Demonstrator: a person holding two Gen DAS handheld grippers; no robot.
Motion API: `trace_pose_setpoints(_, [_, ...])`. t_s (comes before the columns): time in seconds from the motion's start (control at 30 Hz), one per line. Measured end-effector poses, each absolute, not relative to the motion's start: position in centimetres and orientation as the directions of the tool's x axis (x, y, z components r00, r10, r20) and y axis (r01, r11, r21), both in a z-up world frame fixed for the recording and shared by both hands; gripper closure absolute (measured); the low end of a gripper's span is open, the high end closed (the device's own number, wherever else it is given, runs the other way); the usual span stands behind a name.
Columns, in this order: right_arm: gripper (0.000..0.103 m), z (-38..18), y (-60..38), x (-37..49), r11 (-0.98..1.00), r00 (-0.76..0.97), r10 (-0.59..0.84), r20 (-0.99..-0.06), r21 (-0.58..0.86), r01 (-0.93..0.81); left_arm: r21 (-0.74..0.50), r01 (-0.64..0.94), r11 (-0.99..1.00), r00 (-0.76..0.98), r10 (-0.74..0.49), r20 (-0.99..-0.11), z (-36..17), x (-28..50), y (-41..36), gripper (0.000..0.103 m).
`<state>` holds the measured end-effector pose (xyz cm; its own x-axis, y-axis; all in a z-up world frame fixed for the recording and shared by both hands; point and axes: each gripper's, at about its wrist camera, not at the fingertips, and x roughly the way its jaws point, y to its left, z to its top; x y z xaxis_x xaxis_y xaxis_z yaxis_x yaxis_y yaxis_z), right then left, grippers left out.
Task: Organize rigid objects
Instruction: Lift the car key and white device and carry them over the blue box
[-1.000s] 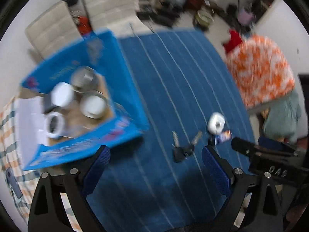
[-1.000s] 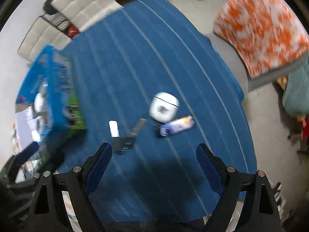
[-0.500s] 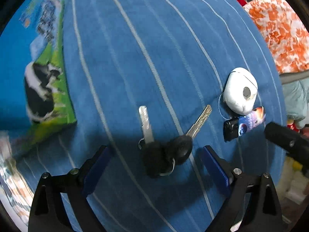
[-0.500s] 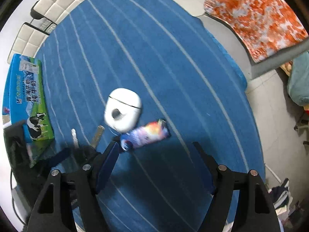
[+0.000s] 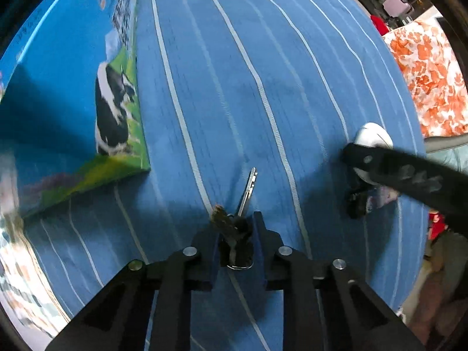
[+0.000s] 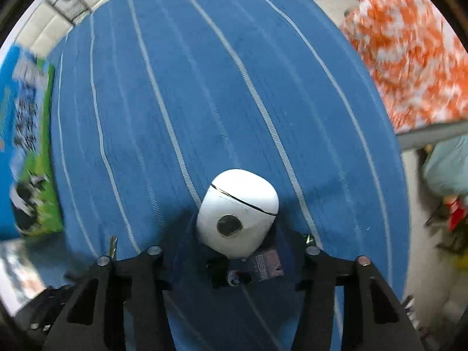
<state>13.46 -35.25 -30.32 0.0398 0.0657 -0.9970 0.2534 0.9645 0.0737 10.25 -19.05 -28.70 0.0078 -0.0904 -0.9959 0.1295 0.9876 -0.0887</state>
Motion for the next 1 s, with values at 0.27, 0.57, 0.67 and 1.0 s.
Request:
trace_pose_setpoints(0.27, [0.055, -29.3, -35.1, 11.4, 0.97, 0.062, 0.083, -0.995, 0.094, 0.222, -0.171, 0.115, 0.979, -0.008, -0.171, -0.985, -27.1, 8.8, -19.4, 0.093])
trace_pose_setpoints(0.57, [0.058, -26.3, -36.2, 9.1, 0.969, 0.116, 0.112, -0.987, 0.134, 0.209, -0.212, 0.153, 0.965, 0.051, -0.222, -0.974, -23.7, 10.1, -18.9, 0.093])
trace_pose_setpoints(0.67, [0.082, -24.8, -36.4, 8.9, 0.966, 0.137, 0.124, -0.983, 0.151, 0.208, -0.227, 0.161, 0.961, 0.078, -0.241, -0.967, -22.5, 10.3, -18.9, 0.093])
trace_pose_setpoints(1.0, [0.101, -20.8, -37.3, 9.3, 0.945, 0.211, 0.218, -0.953, 0.26, 0.197, -0.285, 0.184, 0.941, 0.179, -0.317, -0.931, -16.7, 10.3, -16.9, 0.093])
